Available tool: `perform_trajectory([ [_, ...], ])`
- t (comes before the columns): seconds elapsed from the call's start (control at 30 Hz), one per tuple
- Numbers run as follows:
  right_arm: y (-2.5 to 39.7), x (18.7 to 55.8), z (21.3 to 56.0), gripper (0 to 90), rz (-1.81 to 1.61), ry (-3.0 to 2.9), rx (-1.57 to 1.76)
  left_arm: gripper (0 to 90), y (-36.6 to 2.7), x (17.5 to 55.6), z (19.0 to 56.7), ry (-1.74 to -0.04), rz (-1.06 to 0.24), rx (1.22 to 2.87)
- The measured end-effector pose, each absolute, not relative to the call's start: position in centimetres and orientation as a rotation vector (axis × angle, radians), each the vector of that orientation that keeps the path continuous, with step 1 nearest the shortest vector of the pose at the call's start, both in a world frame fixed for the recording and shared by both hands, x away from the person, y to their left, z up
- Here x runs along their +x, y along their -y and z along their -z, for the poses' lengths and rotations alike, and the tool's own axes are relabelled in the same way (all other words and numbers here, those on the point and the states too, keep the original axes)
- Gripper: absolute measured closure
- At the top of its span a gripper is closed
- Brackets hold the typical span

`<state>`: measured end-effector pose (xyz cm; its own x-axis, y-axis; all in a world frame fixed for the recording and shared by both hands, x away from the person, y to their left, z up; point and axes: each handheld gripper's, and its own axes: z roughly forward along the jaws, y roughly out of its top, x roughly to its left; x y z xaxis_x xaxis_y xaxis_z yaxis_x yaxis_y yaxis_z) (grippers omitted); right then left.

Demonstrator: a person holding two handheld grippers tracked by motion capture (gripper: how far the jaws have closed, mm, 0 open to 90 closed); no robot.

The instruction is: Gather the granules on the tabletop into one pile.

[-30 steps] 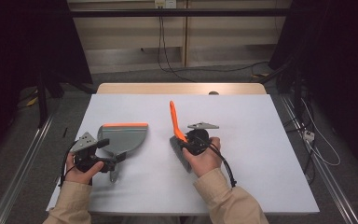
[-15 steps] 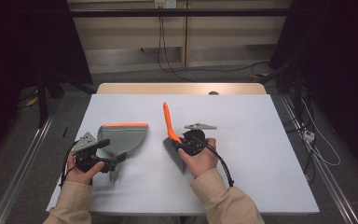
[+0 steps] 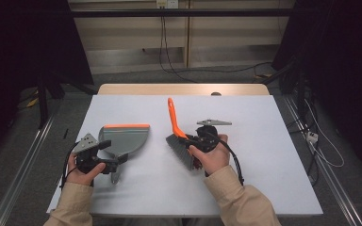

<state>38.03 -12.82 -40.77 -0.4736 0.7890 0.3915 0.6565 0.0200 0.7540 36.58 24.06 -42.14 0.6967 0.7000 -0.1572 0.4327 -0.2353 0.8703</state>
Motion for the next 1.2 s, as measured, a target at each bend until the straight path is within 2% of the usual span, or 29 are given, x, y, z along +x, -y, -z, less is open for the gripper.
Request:
perform_trajectory([
  [0.23,13.5,37.8,40.3,71.2,-1.48,-2.355,1.262,6.8,-24.2,36.6,42.1,-0.887,-0.327,1.869],
  [0.6,14.4,38.5,42.4,71.2,-1.472,-2.691,0.787,6.8,-24.3,36.7,42.3,-0.899,-0.321,1.872],
  [0.93,15.1,40.9,43.0,71.2,-1.553,-2.757,0.627,6.8,-24.3,36.9,42.5,-0.909,-0.315,1.874],
  [1.2,15.2,41.7,43.1,71.2,-1.579,-2.765,0.625,6.8,-24.3,36.9,42.5,-0.904,-0.314,1.886],
])
